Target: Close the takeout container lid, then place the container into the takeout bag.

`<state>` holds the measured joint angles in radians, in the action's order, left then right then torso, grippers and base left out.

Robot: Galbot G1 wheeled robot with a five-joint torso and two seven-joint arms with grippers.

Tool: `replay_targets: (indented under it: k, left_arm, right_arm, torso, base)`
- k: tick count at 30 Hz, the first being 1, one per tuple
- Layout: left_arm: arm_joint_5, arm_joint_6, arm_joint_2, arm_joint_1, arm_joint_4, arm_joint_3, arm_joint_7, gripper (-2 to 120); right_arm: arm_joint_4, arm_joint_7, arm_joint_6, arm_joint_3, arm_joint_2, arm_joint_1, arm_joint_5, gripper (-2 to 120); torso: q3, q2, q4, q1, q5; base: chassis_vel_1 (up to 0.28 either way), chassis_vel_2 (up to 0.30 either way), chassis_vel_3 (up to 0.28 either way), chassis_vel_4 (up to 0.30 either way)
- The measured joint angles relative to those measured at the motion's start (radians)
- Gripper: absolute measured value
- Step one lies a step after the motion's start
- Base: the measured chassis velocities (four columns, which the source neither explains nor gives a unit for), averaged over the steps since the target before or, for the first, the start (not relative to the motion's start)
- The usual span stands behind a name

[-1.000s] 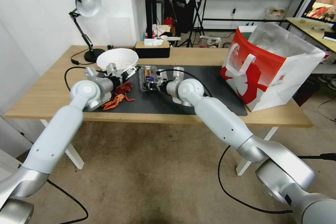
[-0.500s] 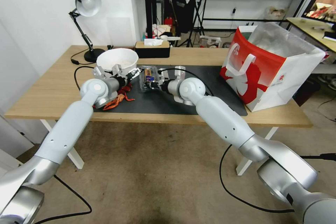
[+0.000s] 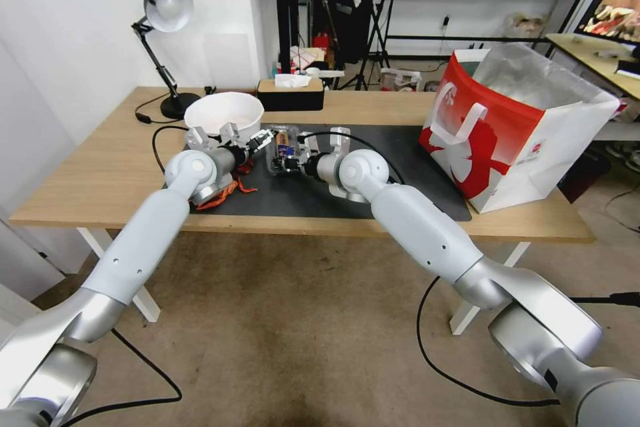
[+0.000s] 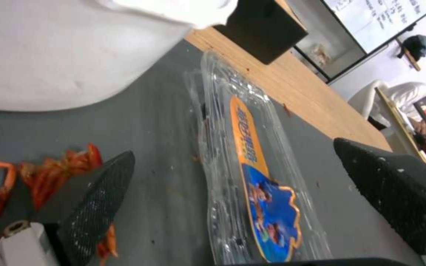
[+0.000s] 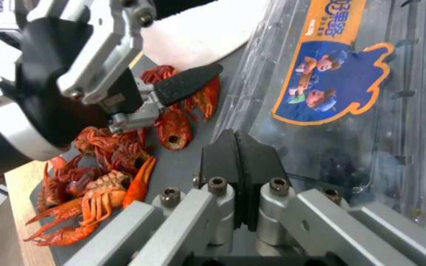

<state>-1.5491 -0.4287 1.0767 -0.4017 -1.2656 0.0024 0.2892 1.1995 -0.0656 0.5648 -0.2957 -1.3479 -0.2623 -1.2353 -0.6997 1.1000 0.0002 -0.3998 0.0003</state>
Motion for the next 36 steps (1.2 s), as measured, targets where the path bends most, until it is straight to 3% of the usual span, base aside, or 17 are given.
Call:
replay_targets:
  k: [20, 36]
  left_arm:
    - [-0.029, 0.001, -0.001, 0.011, 0.000, 0.003, -0.076, 100]
    - [0.013, -0.023, 0.012, 0.041, 0.040, 0.016, -0.041, 100]
  right_arm:
    - [-0.002, 0.002, 0.000, -0.007, 0.001, 0.000, 0.001, 0]
    - [-0.007, 0.004, 0.000, -0.011, -0.002, 0.004, 0.002, 0]
  torso:
    - [0.000, 0.000, -0.0005, 0.000, -0.0005]
    - [0.000, 0.000, -0.0001, 0.000, -0.0003]
  base:
    - [0.000, 0.000, 0.000, 0.000]
    - [0.000, 0.000, 0.000, 0.000]
